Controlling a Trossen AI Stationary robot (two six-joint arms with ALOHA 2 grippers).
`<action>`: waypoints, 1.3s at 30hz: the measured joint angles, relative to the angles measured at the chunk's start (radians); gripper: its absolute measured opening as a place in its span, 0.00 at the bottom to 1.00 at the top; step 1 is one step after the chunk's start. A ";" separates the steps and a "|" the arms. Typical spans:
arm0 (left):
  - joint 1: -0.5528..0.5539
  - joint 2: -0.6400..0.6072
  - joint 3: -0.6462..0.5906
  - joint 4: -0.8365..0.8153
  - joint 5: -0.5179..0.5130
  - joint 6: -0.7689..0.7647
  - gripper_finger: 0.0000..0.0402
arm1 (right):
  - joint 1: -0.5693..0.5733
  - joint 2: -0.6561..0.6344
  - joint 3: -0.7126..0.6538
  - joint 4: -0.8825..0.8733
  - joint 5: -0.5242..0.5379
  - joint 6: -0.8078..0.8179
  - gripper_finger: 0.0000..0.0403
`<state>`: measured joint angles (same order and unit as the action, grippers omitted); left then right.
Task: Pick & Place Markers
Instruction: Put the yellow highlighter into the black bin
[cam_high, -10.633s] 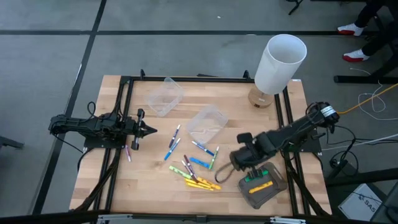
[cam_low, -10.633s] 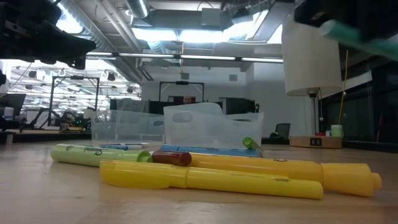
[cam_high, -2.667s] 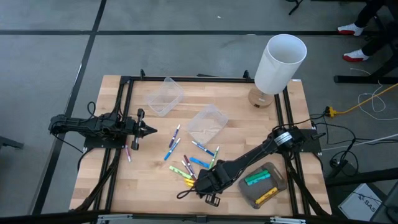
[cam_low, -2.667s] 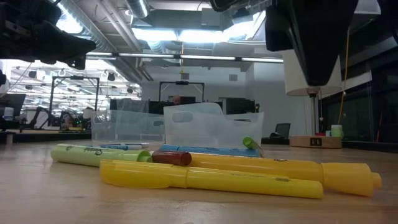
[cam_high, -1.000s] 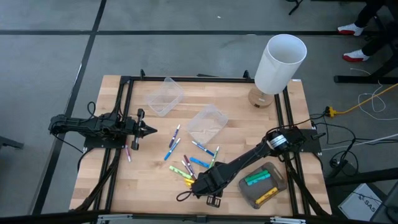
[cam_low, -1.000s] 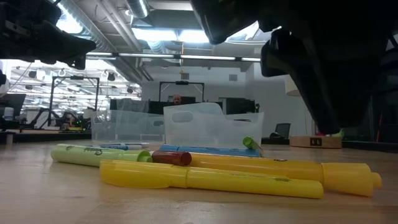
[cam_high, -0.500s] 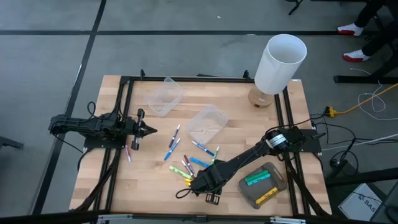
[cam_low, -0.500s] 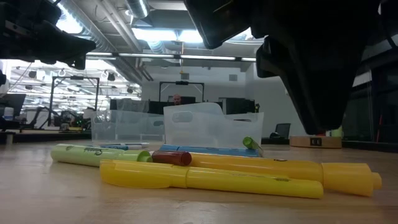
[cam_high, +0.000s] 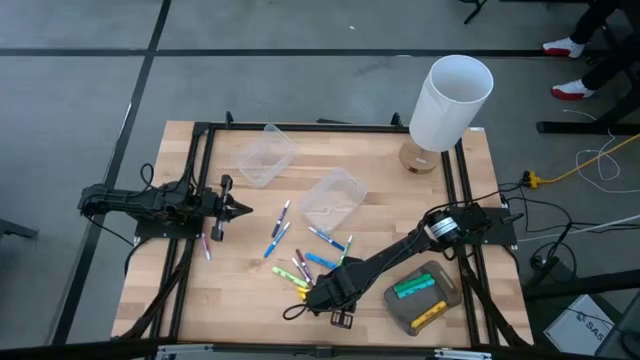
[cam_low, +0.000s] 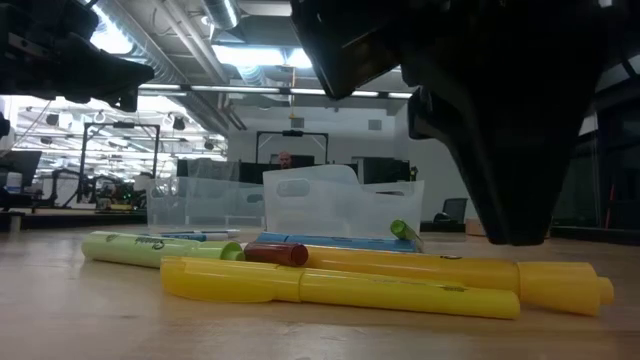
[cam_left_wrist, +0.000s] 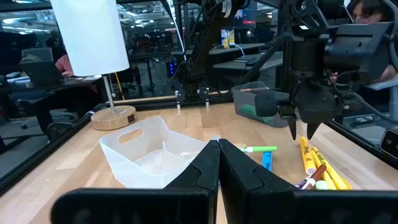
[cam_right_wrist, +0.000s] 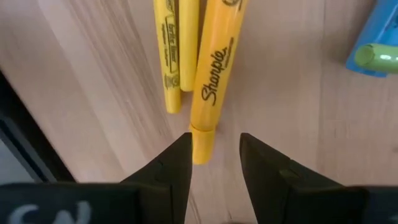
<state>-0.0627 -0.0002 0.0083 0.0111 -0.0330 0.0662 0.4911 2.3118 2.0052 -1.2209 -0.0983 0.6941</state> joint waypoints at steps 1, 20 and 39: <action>0.000 0.000 0.000 0.000 0.000 0.000 0.01 | 0.000 0.002 0.000 0.004 0.000 -0.001 0.33; 0.000 0.000 0.000 0.000 0.000 0.000 0.01 | 0.002 0.024 0.001 0.027 0.000 -0.014 0.33; 0.000 0.000 0.000 0.000 0.000 0.000 0.01 | 0.004 0.055 0.001 0.026 -0.007 -0.025 0.33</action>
<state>-0.0625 -0.0002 0.0083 0.0113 -0.0330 0.0662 0.4948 2.3672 2.0064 -1.1950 -0.1055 0.6688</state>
